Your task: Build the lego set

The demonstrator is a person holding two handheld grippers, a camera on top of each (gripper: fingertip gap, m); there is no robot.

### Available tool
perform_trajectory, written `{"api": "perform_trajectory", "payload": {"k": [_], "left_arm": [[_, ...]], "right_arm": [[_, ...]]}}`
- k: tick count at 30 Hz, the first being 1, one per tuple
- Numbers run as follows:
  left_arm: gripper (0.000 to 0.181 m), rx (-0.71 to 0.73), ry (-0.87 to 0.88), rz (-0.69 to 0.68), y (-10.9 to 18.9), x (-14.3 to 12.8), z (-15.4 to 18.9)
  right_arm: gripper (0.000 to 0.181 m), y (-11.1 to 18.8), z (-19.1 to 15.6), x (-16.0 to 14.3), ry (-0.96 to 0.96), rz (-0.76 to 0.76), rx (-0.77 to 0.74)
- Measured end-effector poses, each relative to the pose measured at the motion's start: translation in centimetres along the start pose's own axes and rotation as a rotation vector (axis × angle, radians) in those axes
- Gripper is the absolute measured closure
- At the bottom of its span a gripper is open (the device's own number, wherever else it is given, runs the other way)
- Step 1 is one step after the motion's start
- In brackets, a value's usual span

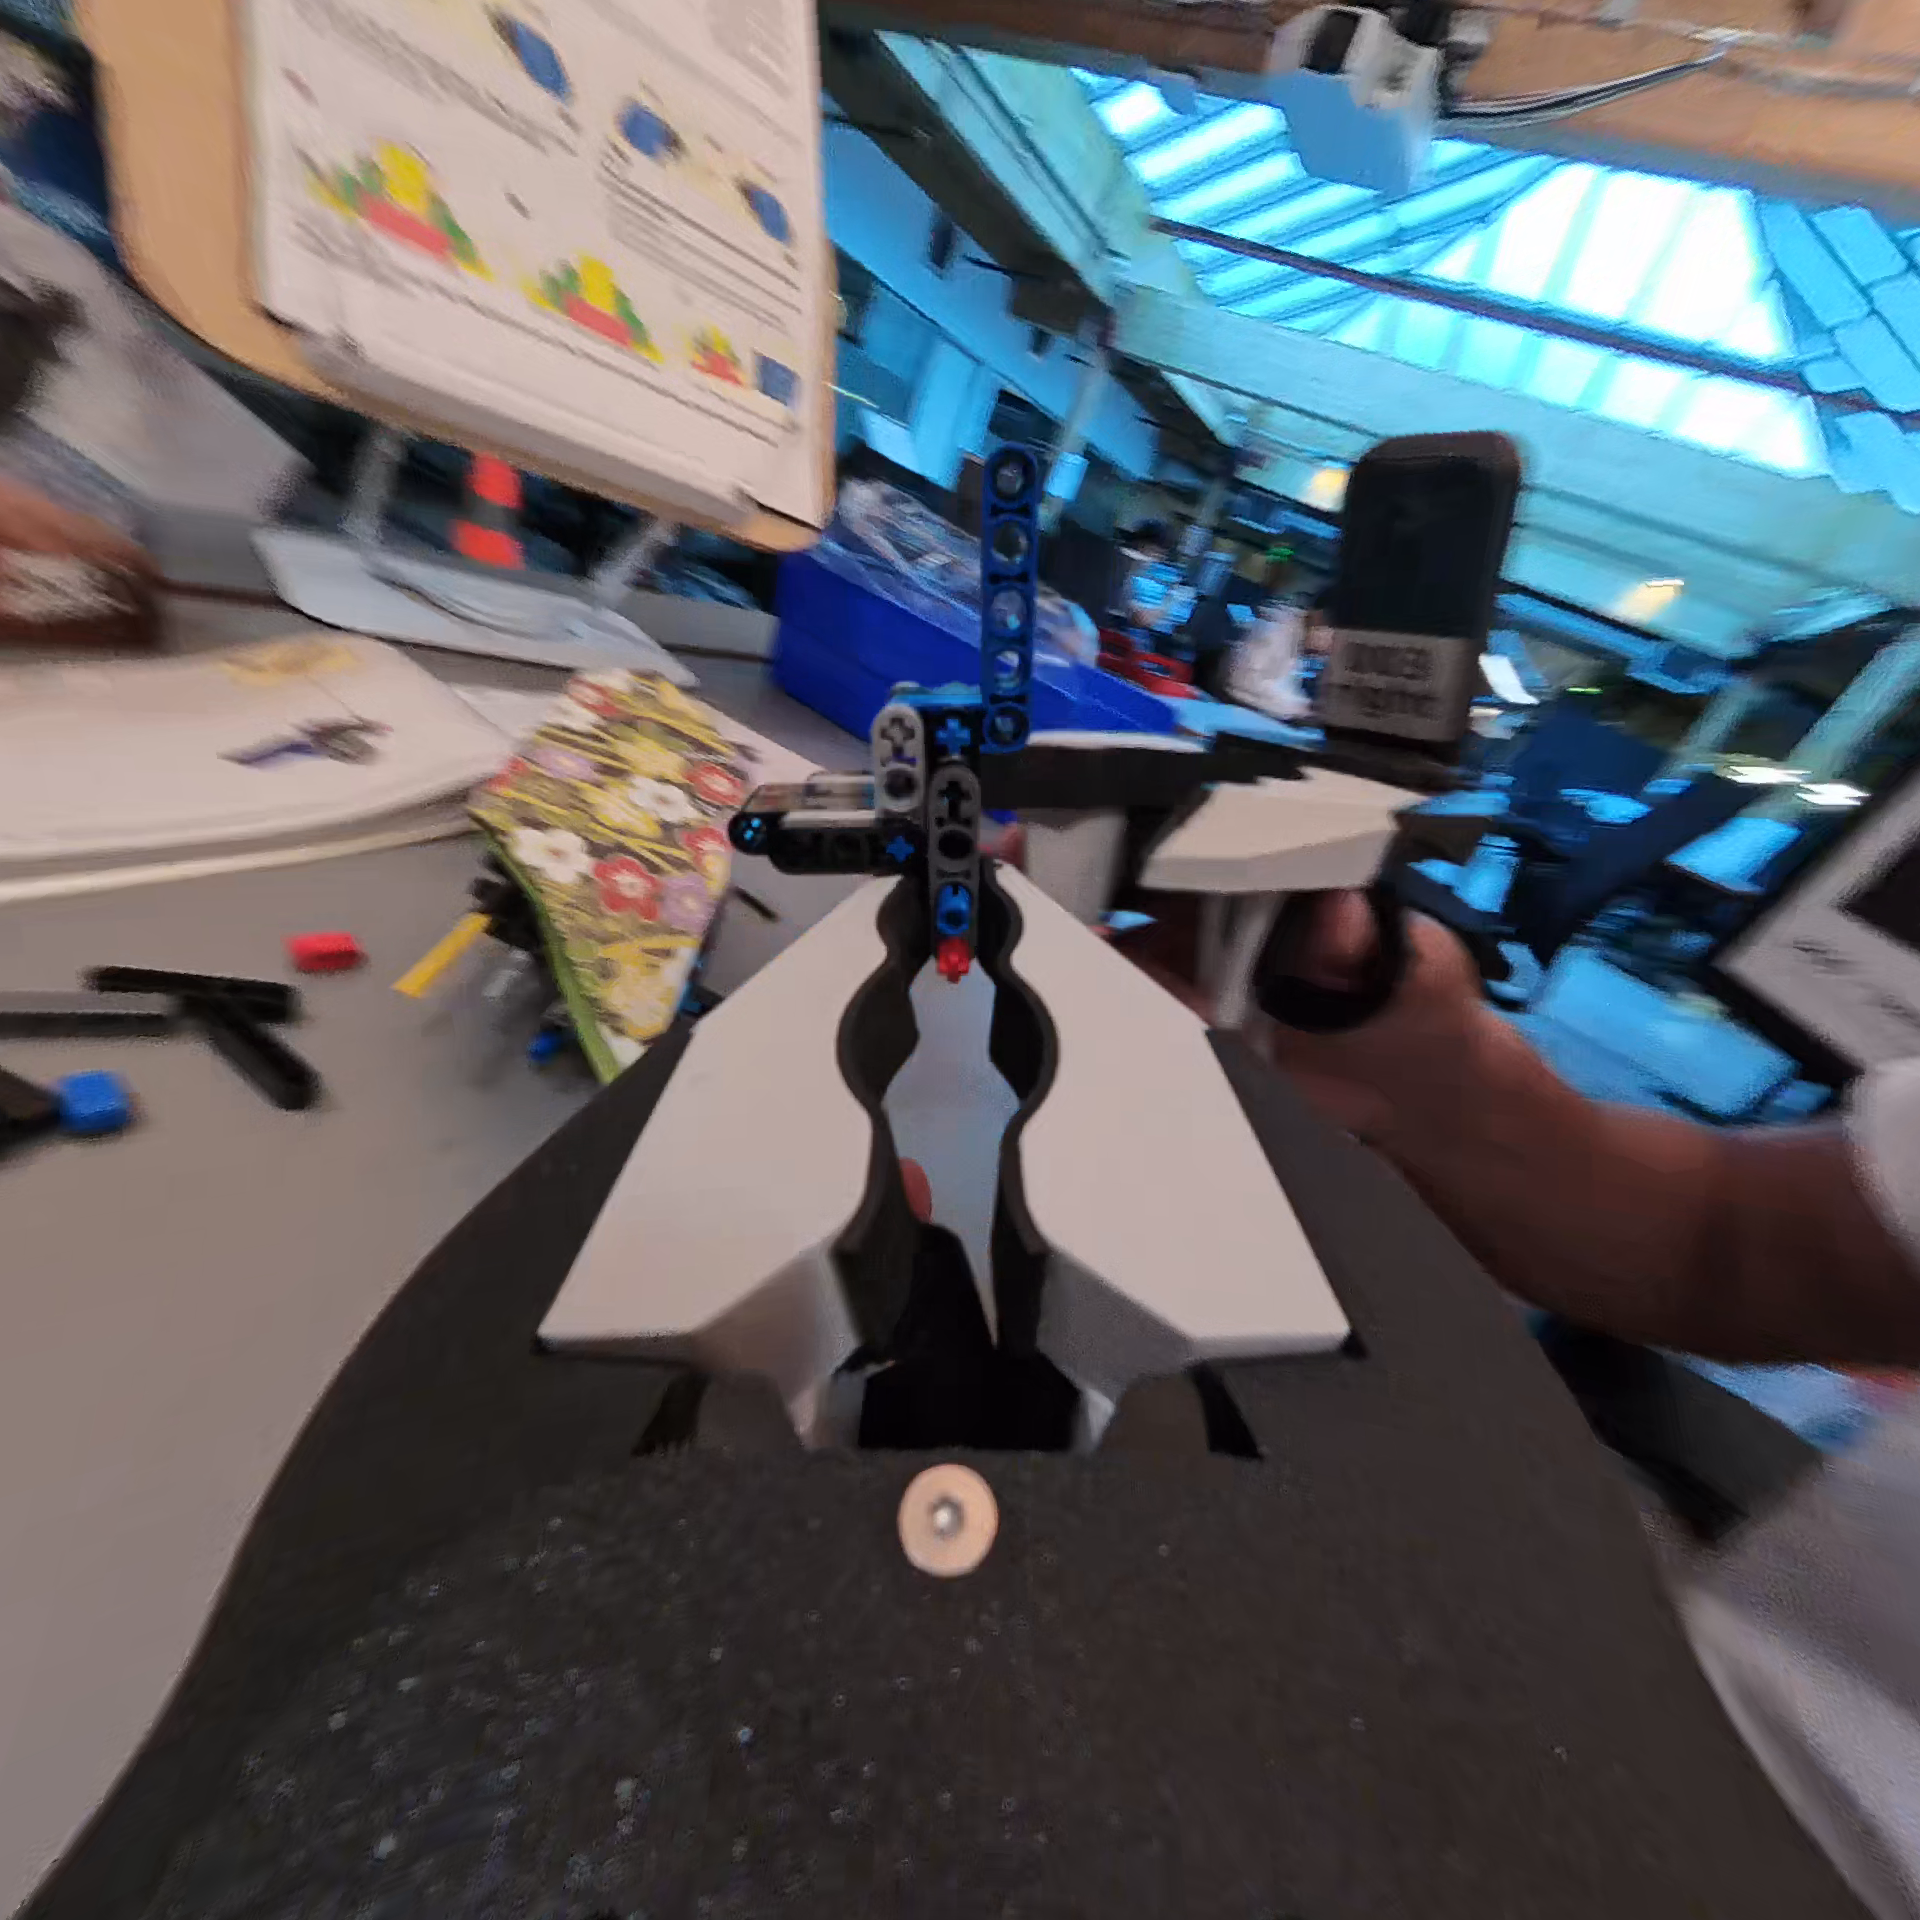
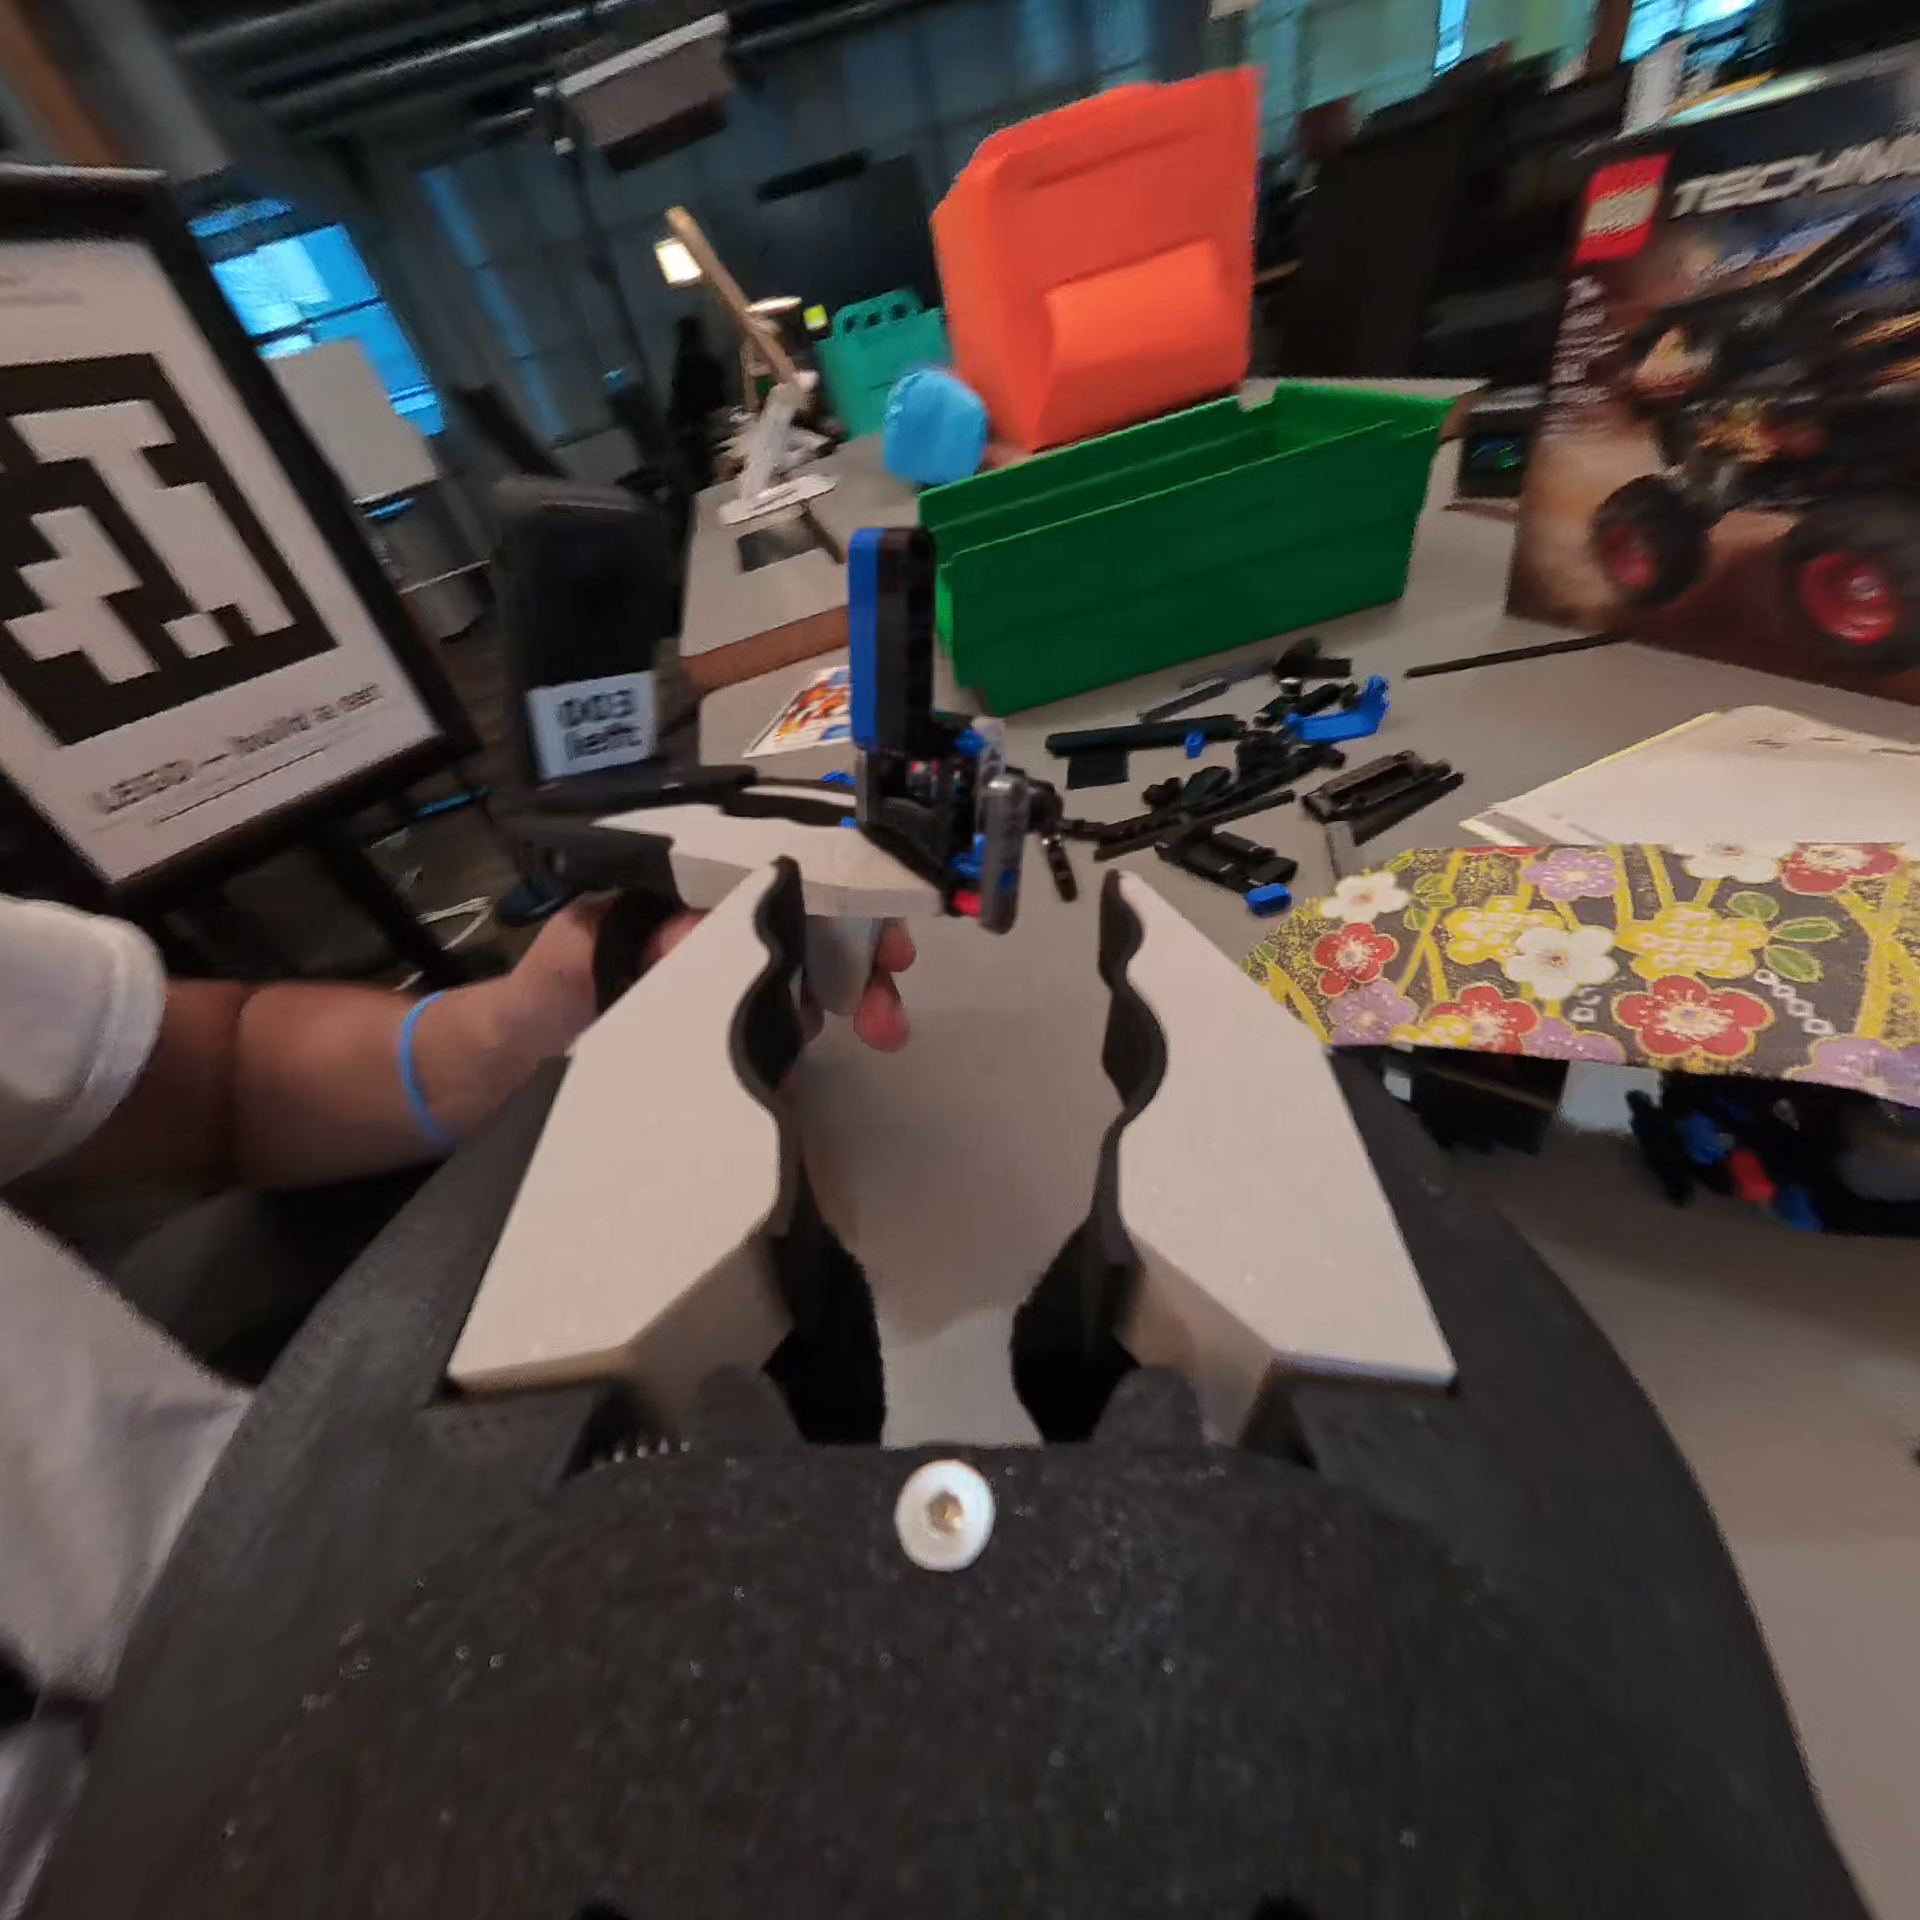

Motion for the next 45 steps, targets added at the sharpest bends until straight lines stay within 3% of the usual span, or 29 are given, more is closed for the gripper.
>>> {"api": "perform_trajectory", "payload": {"k": [4, 12, 14, 25, 31, 34, 45], "left_arm": [[0.176, 0.205, -0.155, 0.03, -0.5, -0.2, 1.7], [0.175, 0.334, -0.304, 0.084, -0.8, -0.9, 4.4], [0.175, 0.326, -0.301, 0.097, -0.7, -1.0, 4.7], [0.175, 0.318, -0.272, 0.131, -0.5, -1.0, 4.7], [0.175, 0.191, -0.143, 0.146, -0.1, -0.3, 3.3], [0.175, 0.218, -0.194, 0.159, -0.1, -0.4, 3.3], [0.175, 0.274, -0.271, 0.205, 0.0, -0.8, 4.3]], "right_arm": [[0.119, -0.3, -2.5, 0.4, 0.045, 0.046, -0.162], [0.131, -0.9, -4.4, 0.5, 0.083, 0.04, -0.297], [0.138, -0.8, -4.7, 0.5, 0.104, 0.04, -0.322], [0.139, -1.5, -5.4, 0.5, -0.023, 0.093, -0.376], [0.139, -1.1, -5.0, 1.0, 0.12, 0.059, -0.383], [0.128, -1.1, -5.0, 1.1, 0.087, -0.003, -0.386], [0.13, -1.6, -5.8, 1.1, 0.015, -0.004, -0.361]]}}
Point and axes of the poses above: each gripper's, where its closed fingertips meet, y back along the fingers, x out of its top, z = x × y across the jaws, the point moved 9 cm from there along y, back along the fingers, and after that the axes turned 11 degrees about -z, right-handed, at the moved point
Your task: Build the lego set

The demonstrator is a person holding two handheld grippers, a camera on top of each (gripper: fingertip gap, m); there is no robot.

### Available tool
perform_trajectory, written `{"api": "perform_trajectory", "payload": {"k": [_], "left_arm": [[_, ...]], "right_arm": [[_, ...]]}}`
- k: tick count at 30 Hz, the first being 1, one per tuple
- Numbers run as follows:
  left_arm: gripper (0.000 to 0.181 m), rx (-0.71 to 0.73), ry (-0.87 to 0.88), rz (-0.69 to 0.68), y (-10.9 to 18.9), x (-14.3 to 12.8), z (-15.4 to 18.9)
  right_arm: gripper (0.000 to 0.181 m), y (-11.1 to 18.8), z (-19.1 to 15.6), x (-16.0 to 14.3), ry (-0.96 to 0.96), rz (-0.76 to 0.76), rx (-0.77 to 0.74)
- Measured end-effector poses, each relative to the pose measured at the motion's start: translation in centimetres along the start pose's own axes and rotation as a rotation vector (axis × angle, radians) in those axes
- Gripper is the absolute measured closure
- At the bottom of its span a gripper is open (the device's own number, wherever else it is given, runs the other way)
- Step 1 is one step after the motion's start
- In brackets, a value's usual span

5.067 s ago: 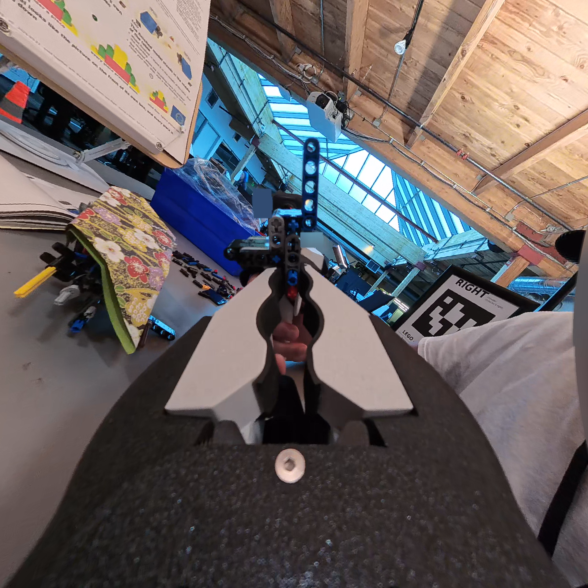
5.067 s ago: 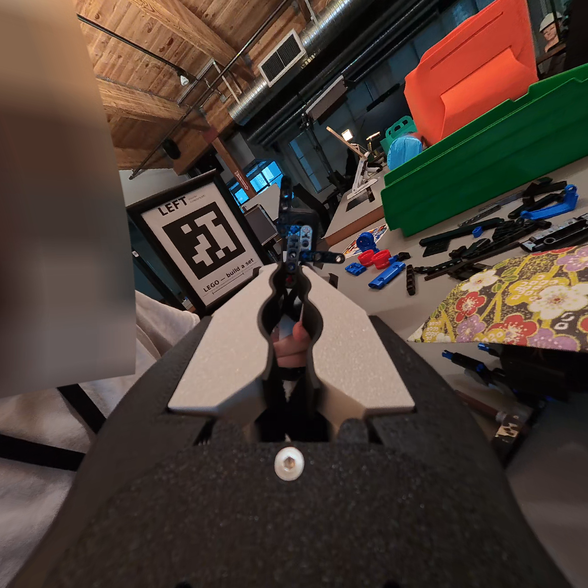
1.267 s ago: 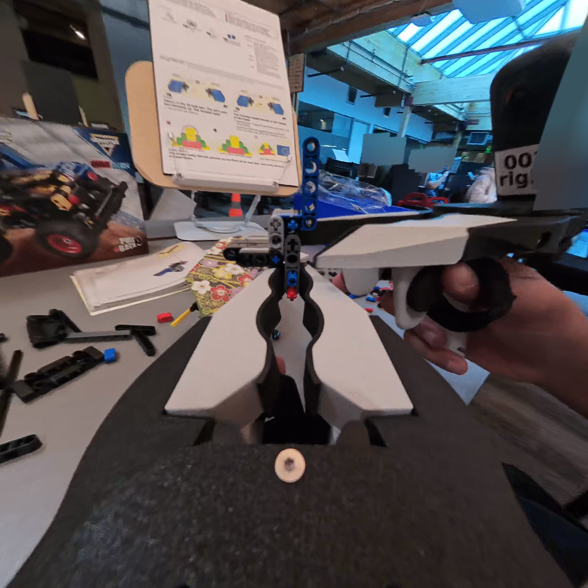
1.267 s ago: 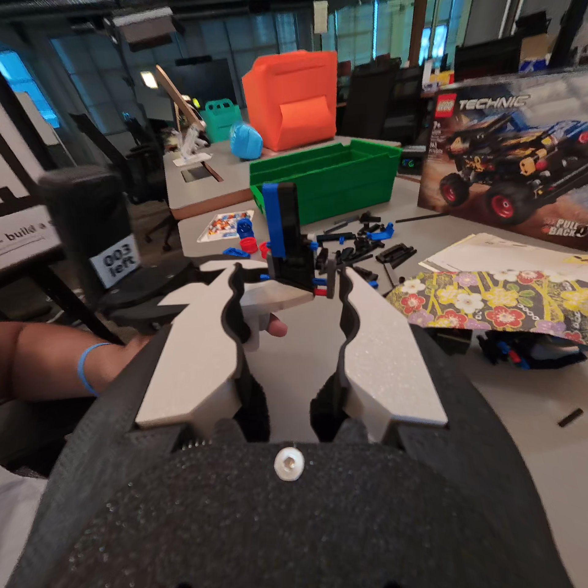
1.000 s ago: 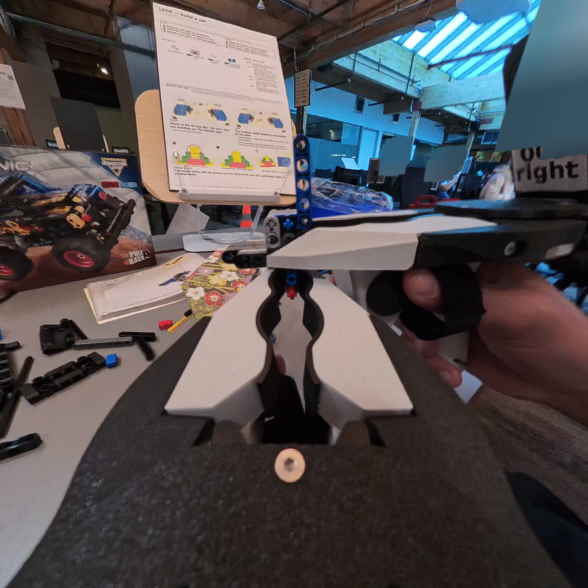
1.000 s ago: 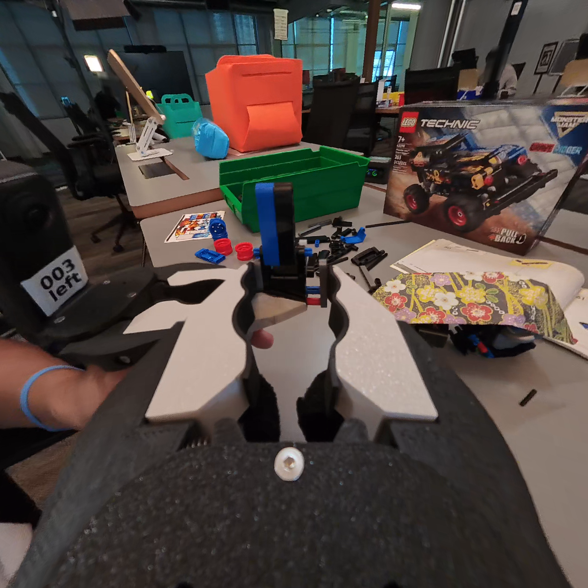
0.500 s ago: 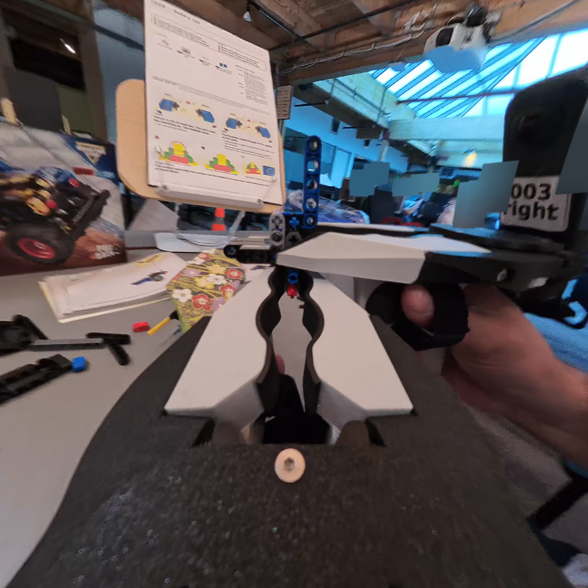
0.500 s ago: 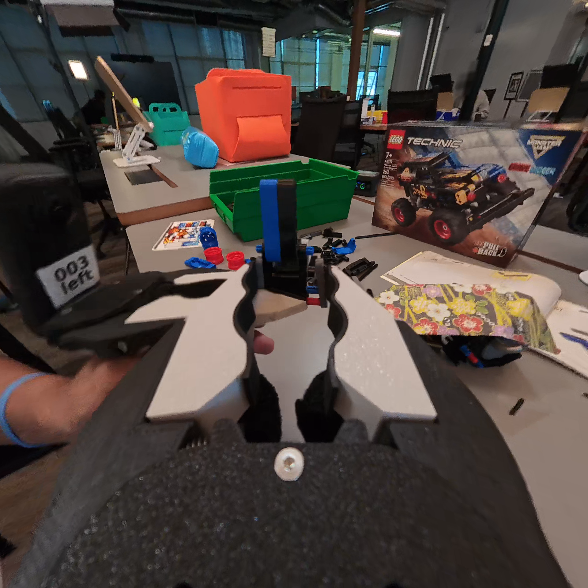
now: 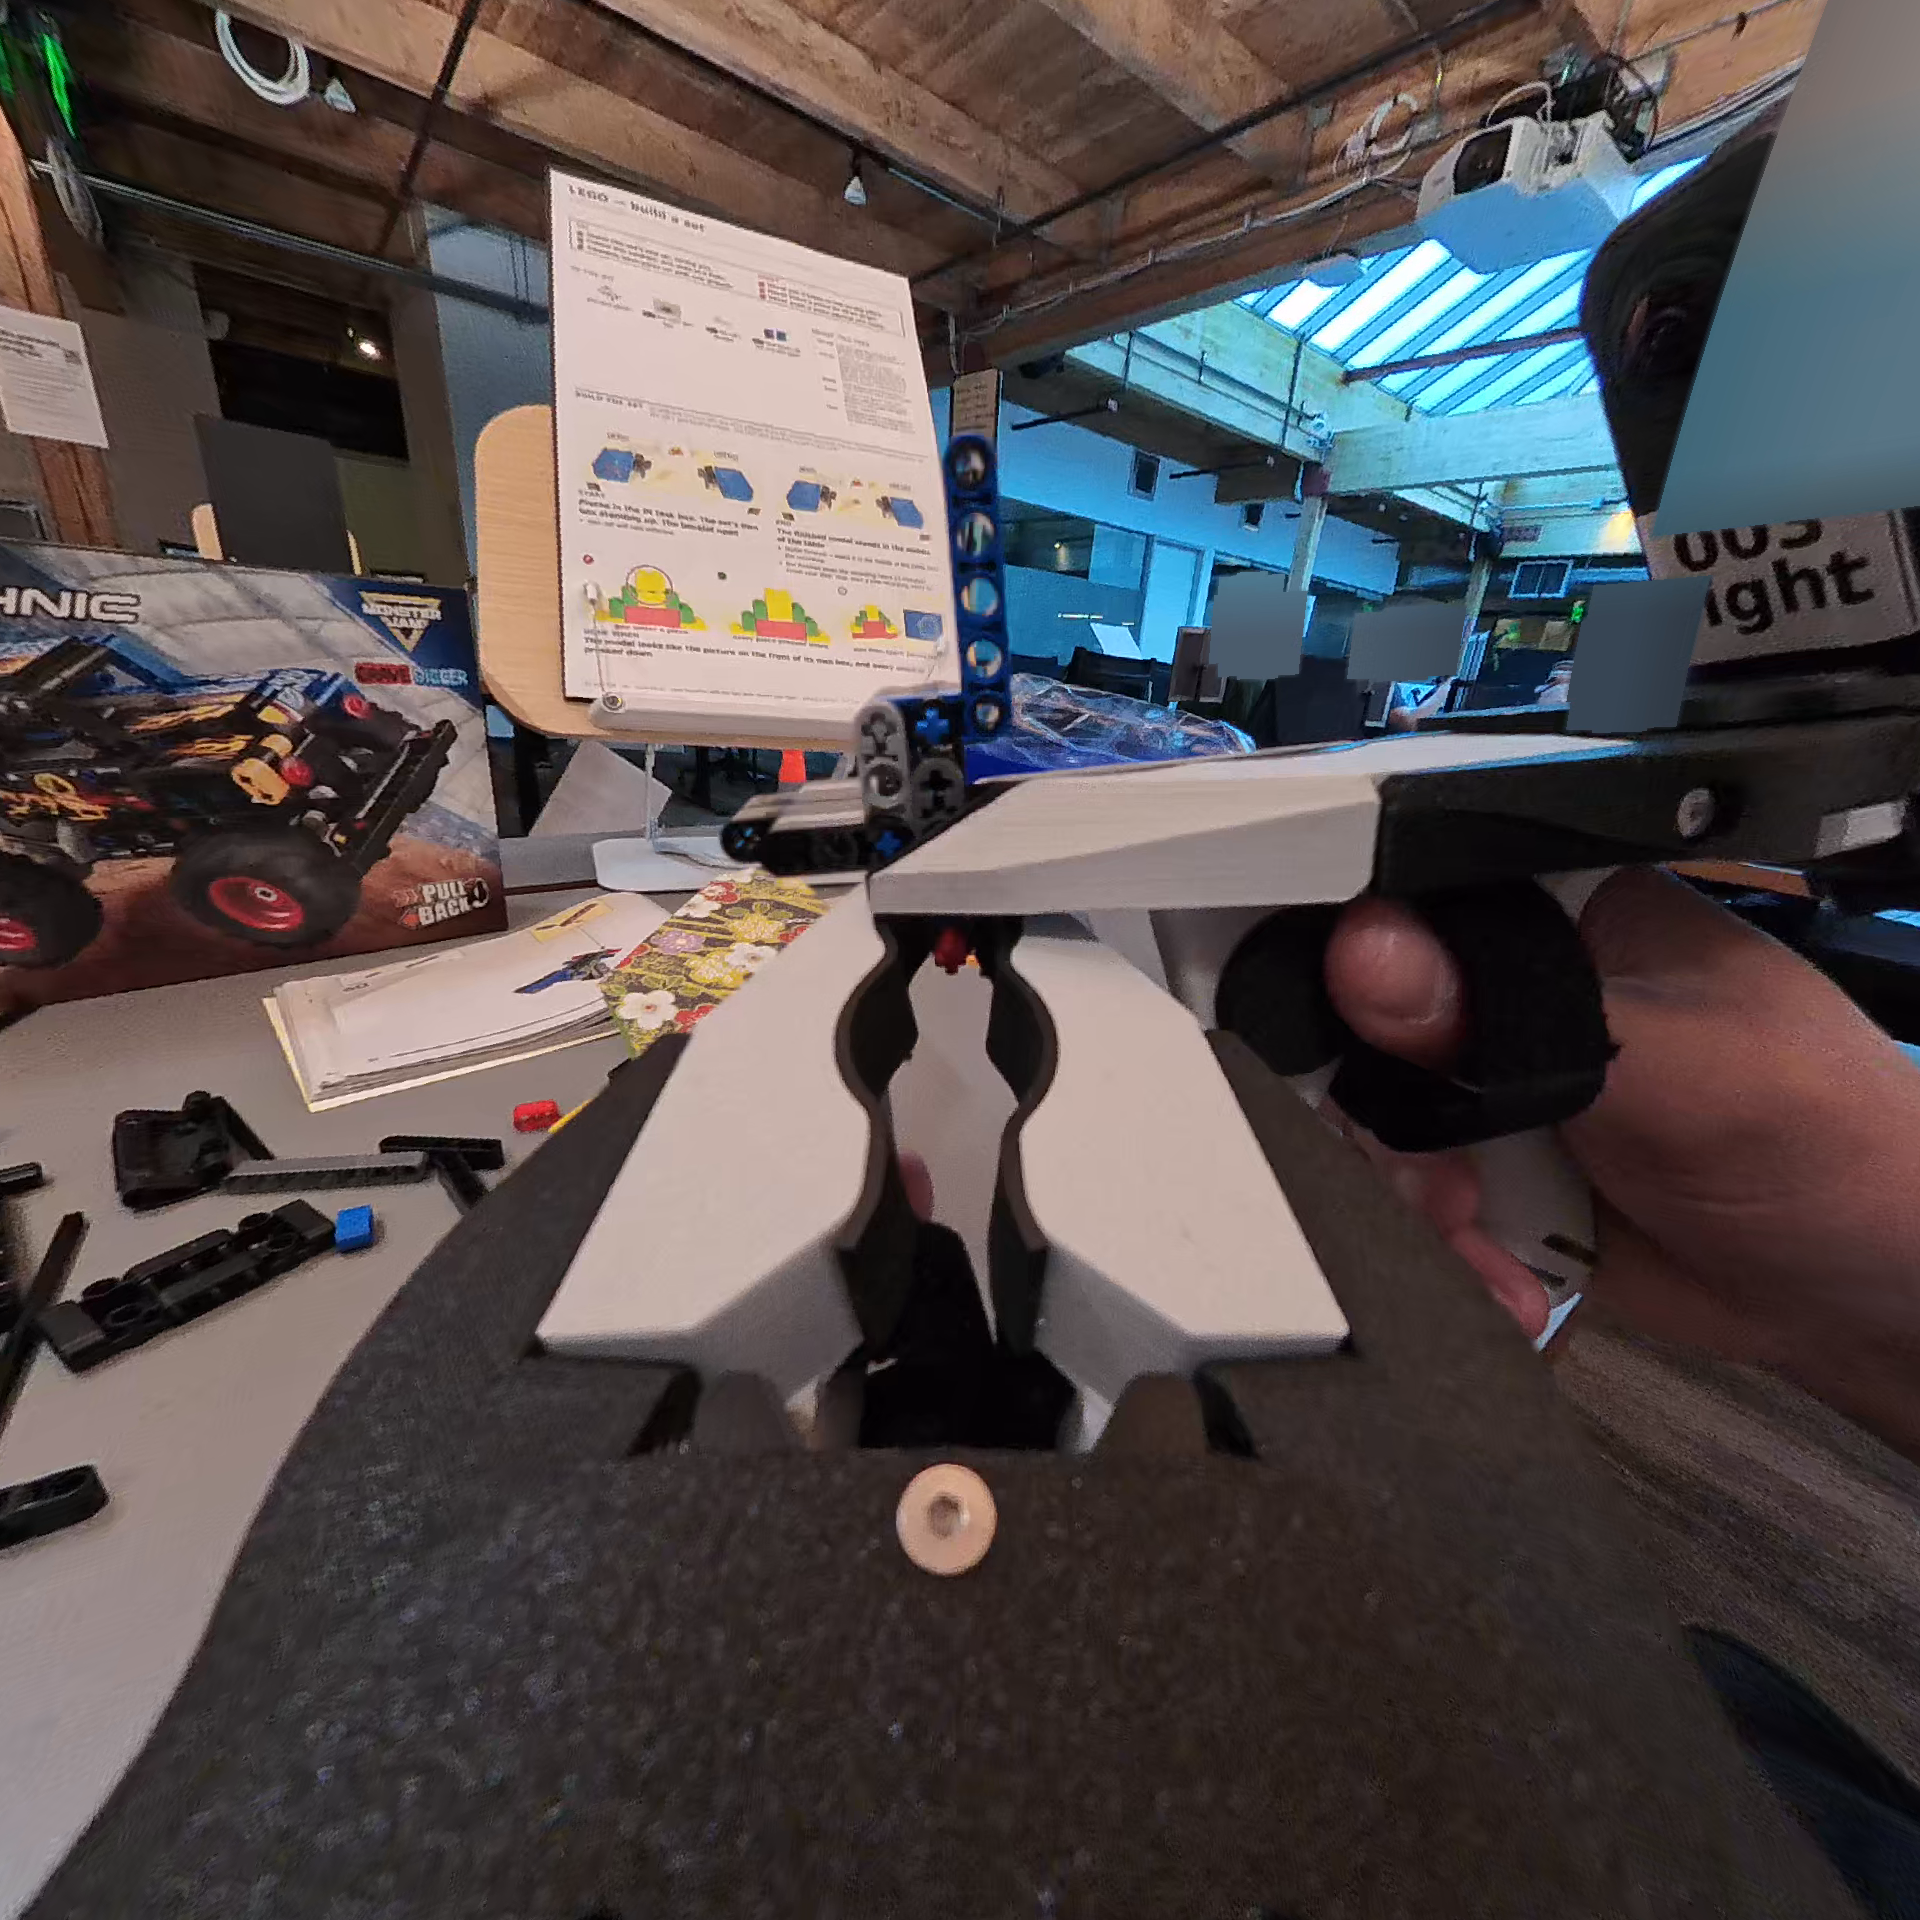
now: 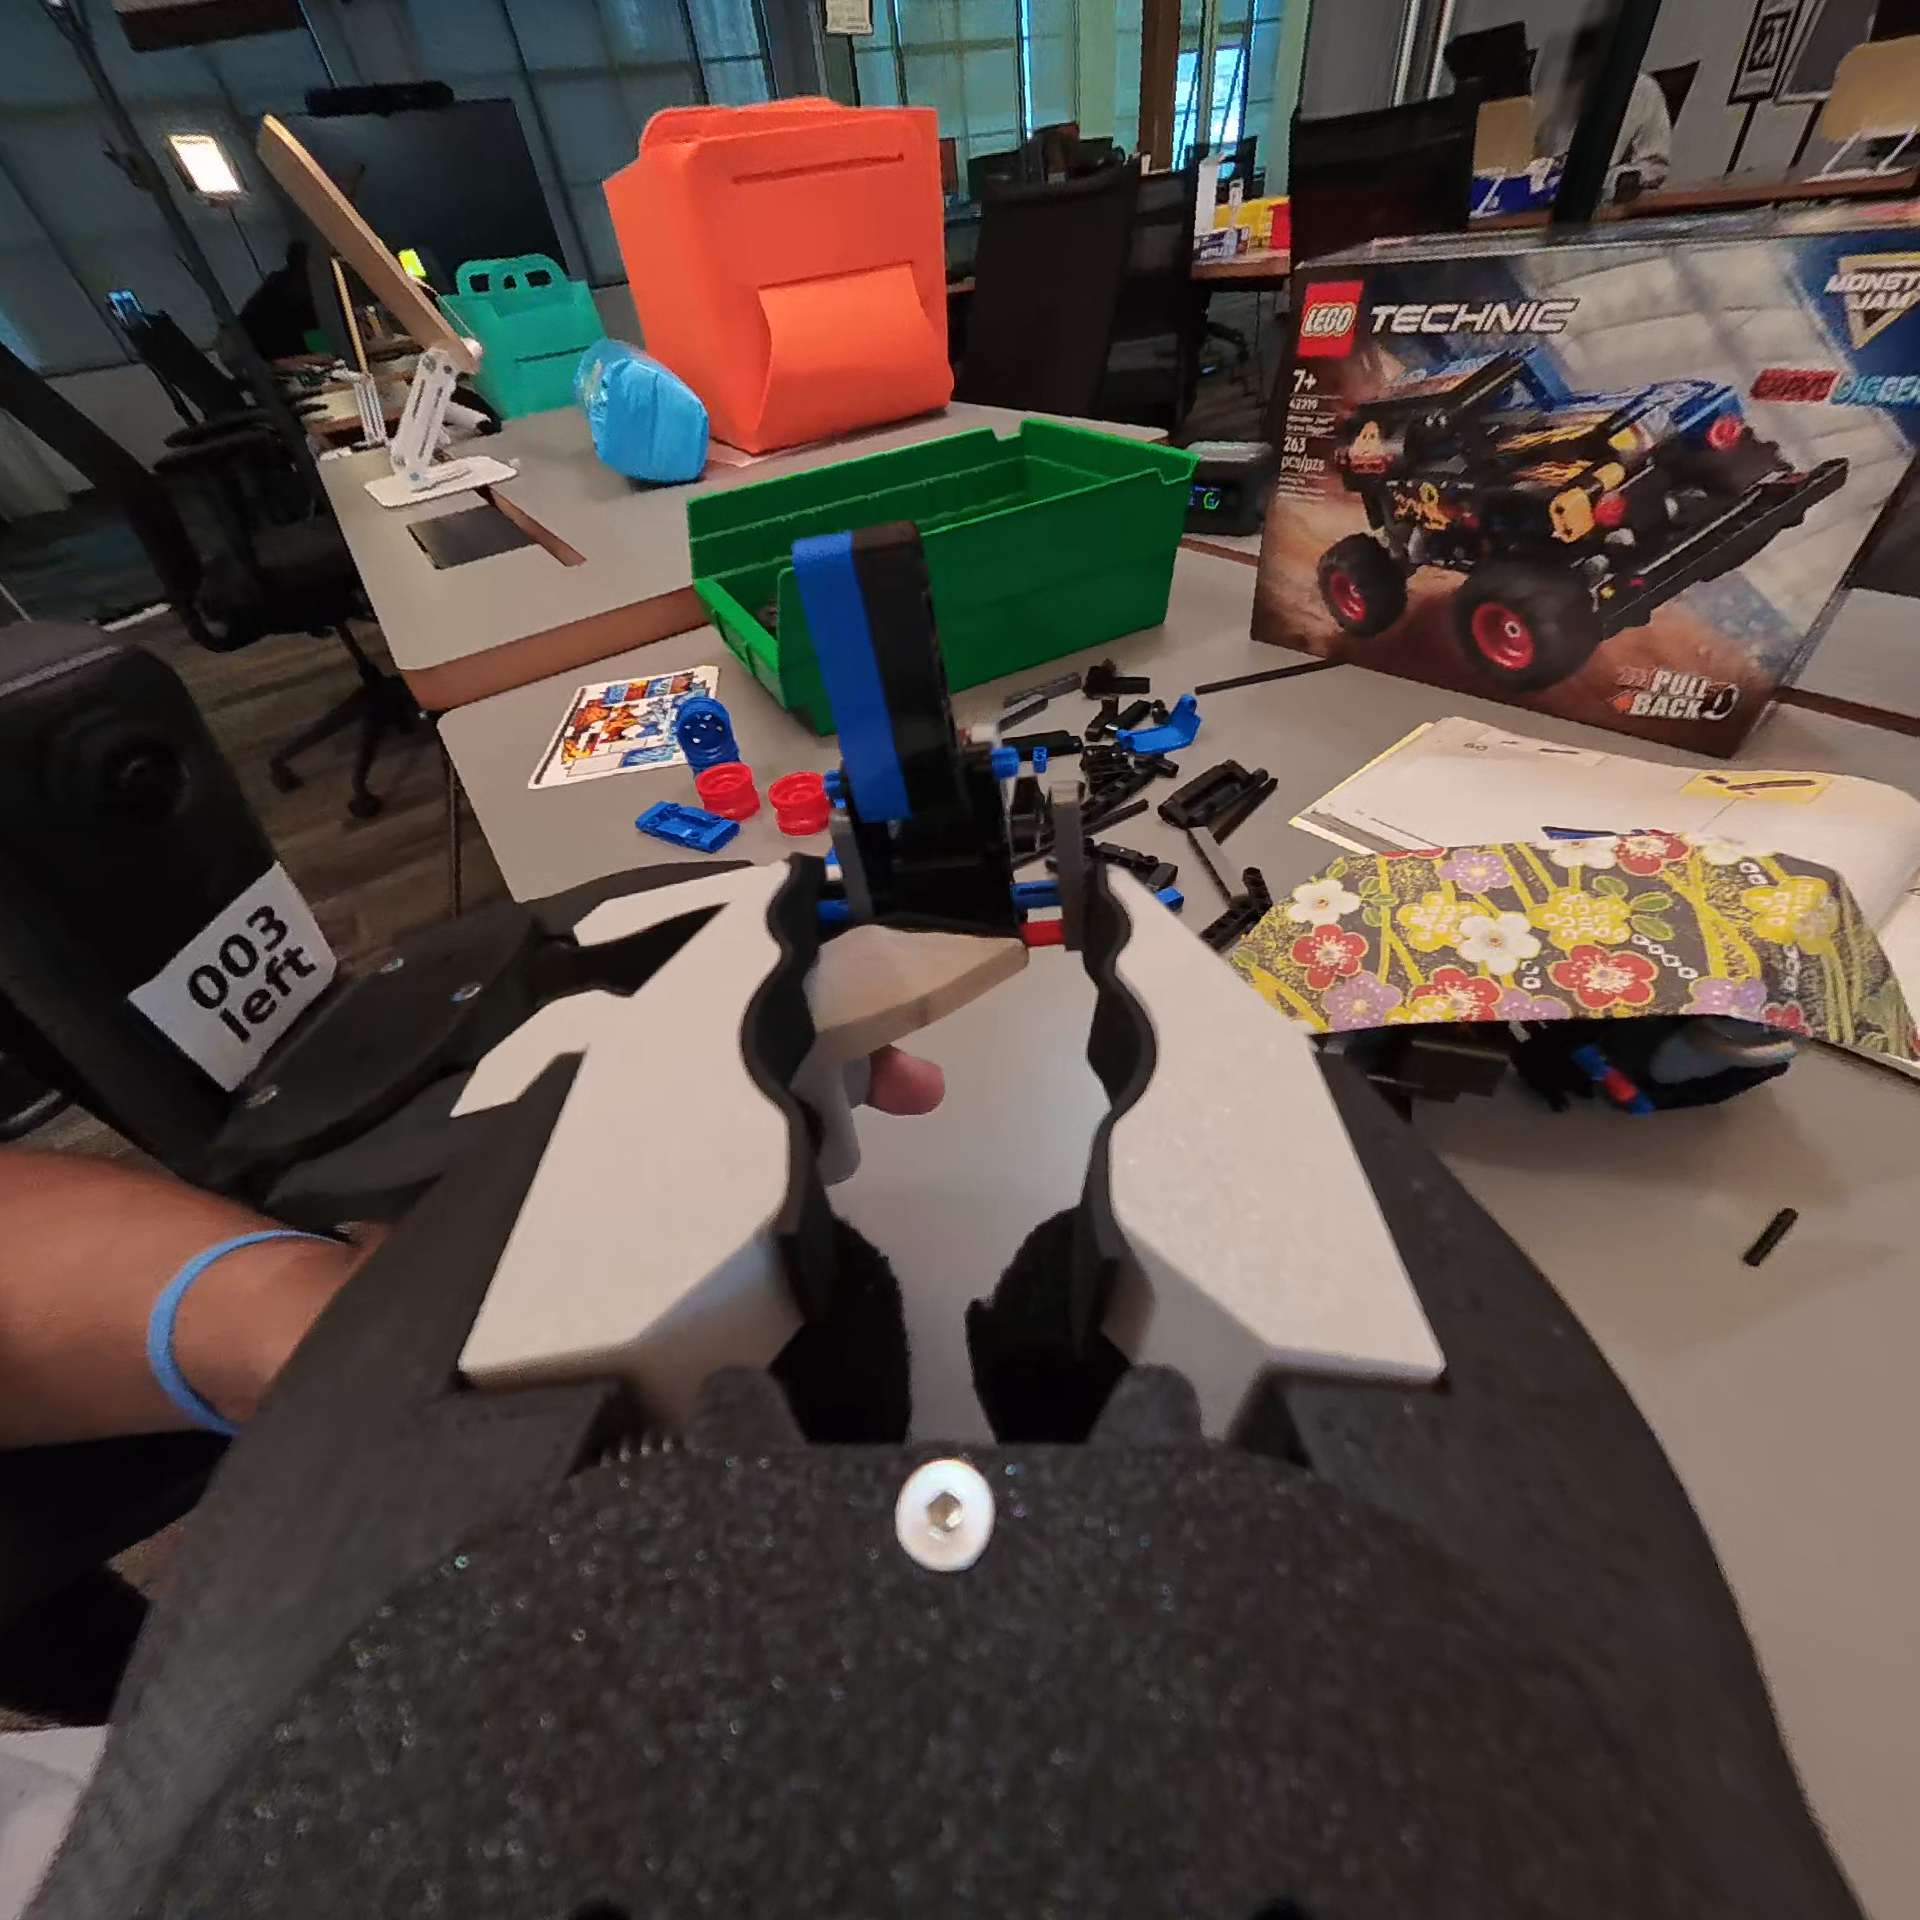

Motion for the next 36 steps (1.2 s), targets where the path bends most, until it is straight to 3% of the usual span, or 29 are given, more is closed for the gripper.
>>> {"api": "perform_trajectory", "payload": {"k": [16, 21, 25, 26, 29, 31, 36], "left_arm": [[0.175, 0.05, -0.037, -0.044, -0.4, 0.0, -0.2], [0.175, -0.169, 0.207, -0.03, 0.0, -0.1, -1.8], [0.175, -0.42, 0.37, -0.033, -0.1, -0.3, -2.8], [0.175, -0.486, 0.39, -0.057, -0.1, -0.4, -2.8], [0.175, -0.635, 0.428, -0.09, 0.0, -0.5, -2.7], [0.176, -0.648, 0.437, -0.078, 0.0, -0.6, -2.9], [0.176, -0.703, 0.42, -0.107, -0.1, -0.6, -2.6]], "right_arm": [[0.136, -0.2, 1.0, 0.0, 0.031, 0.04, 0.023], [0.145, 1.3, 1.7, -0.2, 0.192, 0.097, 0.039], [0.176, 2.0, 2.9, -0.5, 0.302, 0.125, 0.133], [0.176, 2.2, 3.3, -0.6, 0.332, 0.125, 0.177], [0.175, 2.3, 4.9, -1.1, 0.259, 0.032, 0.332], [0.171, 2.5, 5.1, -1.6, 0.208, 0.03, 0.484], [0.17, 2.3, 5.6, -2.1, 0.103, 0.046, 0.624]]}}
Point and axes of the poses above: each gripper's, where its closed fingertips meet, y back along the fingers, x out of its top, z = x × y across the jaws, the point moved 9 cm from there along y, back along the fingers, and after that the axes turned 11 degrees about -z, right-handed, at the moved point
